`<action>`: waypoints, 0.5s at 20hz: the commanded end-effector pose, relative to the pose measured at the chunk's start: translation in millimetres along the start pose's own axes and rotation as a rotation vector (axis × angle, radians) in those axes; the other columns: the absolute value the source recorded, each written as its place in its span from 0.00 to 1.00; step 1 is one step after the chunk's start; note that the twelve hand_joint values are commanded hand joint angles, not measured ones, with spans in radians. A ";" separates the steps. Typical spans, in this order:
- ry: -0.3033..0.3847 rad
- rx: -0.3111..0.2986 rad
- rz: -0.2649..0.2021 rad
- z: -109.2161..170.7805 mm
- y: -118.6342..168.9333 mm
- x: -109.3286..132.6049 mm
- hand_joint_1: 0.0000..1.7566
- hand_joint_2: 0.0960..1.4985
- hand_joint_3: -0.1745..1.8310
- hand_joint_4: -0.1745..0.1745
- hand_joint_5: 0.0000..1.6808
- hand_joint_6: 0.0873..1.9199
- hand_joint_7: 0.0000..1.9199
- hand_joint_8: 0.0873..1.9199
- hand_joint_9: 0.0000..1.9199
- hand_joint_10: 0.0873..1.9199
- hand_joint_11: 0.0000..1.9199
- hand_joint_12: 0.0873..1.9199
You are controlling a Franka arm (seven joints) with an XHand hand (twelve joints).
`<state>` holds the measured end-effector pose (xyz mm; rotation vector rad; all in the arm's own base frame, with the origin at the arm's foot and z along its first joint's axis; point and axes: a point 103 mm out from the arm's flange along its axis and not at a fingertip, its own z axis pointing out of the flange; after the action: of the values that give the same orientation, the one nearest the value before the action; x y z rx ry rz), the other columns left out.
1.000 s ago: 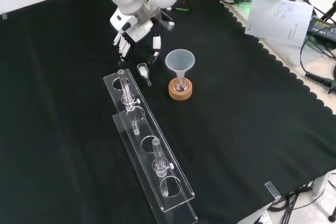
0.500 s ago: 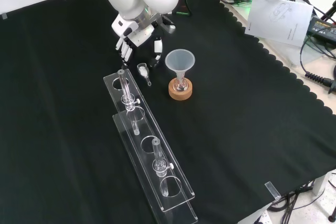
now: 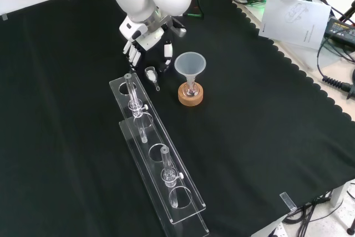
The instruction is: Pick up the weighing funnel.
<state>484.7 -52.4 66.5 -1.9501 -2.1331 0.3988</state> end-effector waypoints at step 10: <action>-0.012 -0.013 -0.007 3.8 3.6 4.8 0.50 0.39 0.39 0.32 0.39 0.01 0.31 0.35 0.40 0.27 0.23 0.66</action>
<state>486.1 -48.3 63.5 -1.9503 -2.1558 0.3886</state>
